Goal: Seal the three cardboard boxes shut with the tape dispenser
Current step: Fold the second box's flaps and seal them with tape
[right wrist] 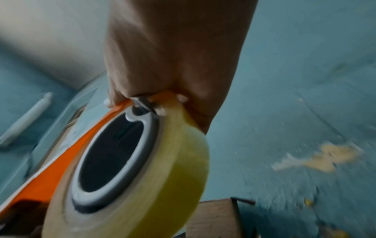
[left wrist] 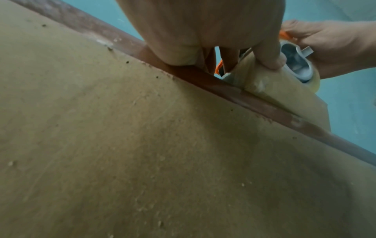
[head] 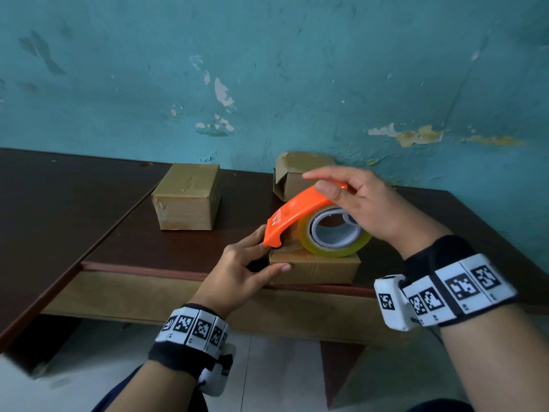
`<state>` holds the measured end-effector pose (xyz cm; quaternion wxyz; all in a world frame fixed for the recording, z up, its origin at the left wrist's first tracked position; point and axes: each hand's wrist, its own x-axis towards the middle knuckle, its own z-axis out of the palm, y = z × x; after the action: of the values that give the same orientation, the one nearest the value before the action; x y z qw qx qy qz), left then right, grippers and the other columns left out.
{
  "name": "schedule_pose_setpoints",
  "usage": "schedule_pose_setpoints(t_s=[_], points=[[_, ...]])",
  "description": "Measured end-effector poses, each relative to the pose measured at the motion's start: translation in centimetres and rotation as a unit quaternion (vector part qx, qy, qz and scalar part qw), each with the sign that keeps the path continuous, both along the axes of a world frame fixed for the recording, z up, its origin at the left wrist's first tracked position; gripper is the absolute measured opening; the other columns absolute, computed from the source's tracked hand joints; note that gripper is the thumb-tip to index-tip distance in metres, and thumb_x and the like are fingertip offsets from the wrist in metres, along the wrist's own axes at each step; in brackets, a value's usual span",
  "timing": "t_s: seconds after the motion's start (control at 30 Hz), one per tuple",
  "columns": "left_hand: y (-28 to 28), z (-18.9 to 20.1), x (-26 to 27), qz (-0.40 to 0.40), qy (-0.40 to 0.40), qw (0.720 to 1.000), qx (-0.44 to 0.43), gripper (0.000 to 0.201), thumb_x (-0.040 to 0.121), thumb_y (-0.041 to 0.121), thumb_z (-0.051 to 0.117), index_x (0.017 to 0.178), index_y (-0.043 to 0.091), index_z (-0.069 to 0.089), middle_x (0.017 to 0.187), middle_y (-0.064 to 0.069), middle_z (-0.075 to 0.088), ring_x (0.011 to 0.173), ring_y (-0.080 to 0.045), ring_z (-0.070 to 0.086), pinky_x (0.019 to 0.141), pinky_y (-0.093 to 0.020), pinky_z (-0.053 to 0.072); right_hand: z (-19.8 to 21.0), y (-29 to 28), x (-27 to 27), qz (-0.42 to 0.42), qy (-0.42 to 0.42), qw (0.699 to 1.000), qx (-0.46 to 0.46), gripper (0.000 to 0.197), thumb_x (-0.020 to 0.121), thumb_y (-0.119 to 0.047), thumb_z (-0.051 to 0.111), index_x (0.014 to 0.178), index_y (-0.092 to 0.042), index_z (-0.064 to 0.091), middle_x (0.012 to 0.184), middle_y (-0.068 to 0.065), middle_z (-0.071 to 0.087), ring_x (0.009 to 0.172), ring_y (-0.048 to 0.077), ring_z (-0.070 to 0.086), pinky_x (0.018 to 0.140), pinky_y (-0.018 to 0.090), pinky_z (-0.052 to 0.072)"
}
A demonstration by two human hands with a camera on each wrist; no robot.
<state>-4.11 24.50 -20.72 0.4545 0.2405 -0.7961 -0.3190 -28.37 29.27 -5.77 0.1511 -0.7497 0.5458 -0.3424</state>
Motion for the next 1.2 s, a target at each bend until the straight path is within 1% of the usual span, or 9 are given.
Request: schedule_pose_setpoints(t_s=[0.07, 0.13, 0.2, 0.27, 0.33, 0.43, 0.63, 0.93, 1.2], points=[[0.1, 0.1, -0.1, -0.010, 0.002, 1.000, -0.006, 0.022, 0.093, 0.021, 0.081, 0.109, 0.007, 0.079, 0.154, -0.001, 0.055, 0.147, -0.013, 0.047, 0.117, -0.049, 0.046, 0.7, 0.4, -0.1, 0.022, 0.055, 0.998, 0.037, 0.043, 0.088, -0.058, 0.071, 0.130, -0.051, 0.065, 0.117, -0.031, 0.066, 0.109, -0.005, 0.064, 0.101, 0.034, 0.053], [0.3, 0.6, -0.1, -0.027, 0.004, 1.000, -0.011, 0.009, 0.093, 0.019, 0.080, 0.098, 0.026, 0.079, 0.154, -0.002, 0.056, 0.146, -0.015, 0.049, 0.114, -0.050, 0.047, 1.1, 0.7, -0.5, 0.021, 0.147, 0.989, 0.030, 0.055, 0.084, -0.036, 0.084, 0.131, -0.052, 0.061, 0.118, -0.023, 0.065, 0.102, 0.002, 0.067, 0.095, 0.033, 0.056], [0.4, 0.6, -0.2, -0.029, 0.001, 0.999, -0.016, 0.015, 0.093, 0.018, 0.079, 0.088, 0.032, 0.076, 0.152, -0.002, 0.057, 0.145, -0.015, 0.051, 0.112, -0.050, 0.049, 1.1, 0.8, -0.8, 0.012, 0.184, 0.983, -0.001, 0.060, 0.086, -0.017, 0.080, 0.133, -0.049, 0.061, 0.116, -0.019, 0.063, 0.094, 0.004, 0.065, 0.090, 0.032, 0.056], [0.2, 0.3, -0.1, -0.025, -0.004, 1.000, -0.009, 0.012, 0.094, 0.019, 0.078, 0.103, 0.027, 0.079, 0.152, -0.001, 0.057, 0.145, -0.015, 0.050, 0.113, -0.050, 0.048, 0.4, 0.7, -0.8, 0.002, 0.184, 0.982, -0.045, 0.059, 0.089, -0.009, 0.074, 0.135, -0.044, 0.063, 0.114, -0.014, 0.061, 0.093, 0.003, 0.062, 0.088, 0.030, 0.055], [0.0, 0.0, -0.1, -0.013, -0.019, 1.000, -0.008, 0.029, 0.095, 0.023, 0.077, 0.120, 0.008, 0.077, 0.153, -0.002, 0.056, 0.147, -0.015, 0.047, 0.116, -0.051, 0.045, -0.5, 0.5, -0.8, -0.006, 0.169, 0.982, -0.082, 0.062, 0.087, -0.002, 0.071, 0.134, -0.041, 0.065, 0.112, -0.010, 0.061, 0.094, 0.004, 0.061, 0.087, 0.026, 0.053], [0.0, -0.1, 0.0, 0.018, -0.032, 0.999, -0.005, 0.052, 0.094, 0.030, 0.077, 0.139, 0.009, 0.065, 0.158, 0.004, 0.050, 0.152, -0.010, 0.039, 0.123, -0.045, 0.038, -1.4, 0.6, -1.6, -0.030, 0.145, 0.981, -0.125, 0.067, 0.081, 0.007, 0.067, 0.133, -0.035, 0.069, 0.114, -0.006, 0.061, 0.099, 0.009, 0.060, 0.090, 0.024, 0.049], [-0.2, -0.3, -0.1, 0.029, -0.050, 0.998, -0.013, 0.059, 0.095, 0.036, 0.074, 0.144, 0.007, 0.060, 0.160, -0.001, 0.048, 0.152, -0.013, 0.039, 0.122, -0.047, 0.039, -2.5, 1.2, -3.0, -0.088, 0.147, 0.971, -0.166, 0.067, 0.083, 0.007, 0.065, 0.138, -0.031, 0.066, 0.117, -0.003, 0.061, 0.101, 0.014, 0.060, 0.092, 0.028, 0.051], [0.2, -0.2, -0.1, 0.057, -0.059, 0.996, 0.017, 0.064, 0.089, 0.039, 0.075, 0.142, 0.005, 0.060, 0.159, 0.004, 0.048, 0.151, -0.004, 0.037, 0.124, -0.035, 0.036, -3.7, 2.1, -3.8, -0.141, 0.125, 0.961, -0.202, 0.069, 0.084, 0.012, 0.062, 0.141, -0.026, 0.063, 0.124, 0.003, 0.059, 0.112, 0.022, 0.061, 0.104, 0.043, 0.054], [0.3, -0.1, -0.1, 0.059, -0.058, 0.996, 0.034, 0.065, 0.088, 0.039, 0.076, 0.141, 0.006, 0.061, 0.158, 0.007, 0.048, 0.150, 0.000, 0.036, 0.123, -0.031, 0.035, -6.9, 3.6, -8.0, -0.220, 0.068, 0.960, -0.158, 0.068, 0.081, 0.017, 0.063, 0.138, -0.019, 0.067, 0.122, 0.004, 0.061, 0.112, 0.020, 0.062, 0.107, 0.039, 0.052]])
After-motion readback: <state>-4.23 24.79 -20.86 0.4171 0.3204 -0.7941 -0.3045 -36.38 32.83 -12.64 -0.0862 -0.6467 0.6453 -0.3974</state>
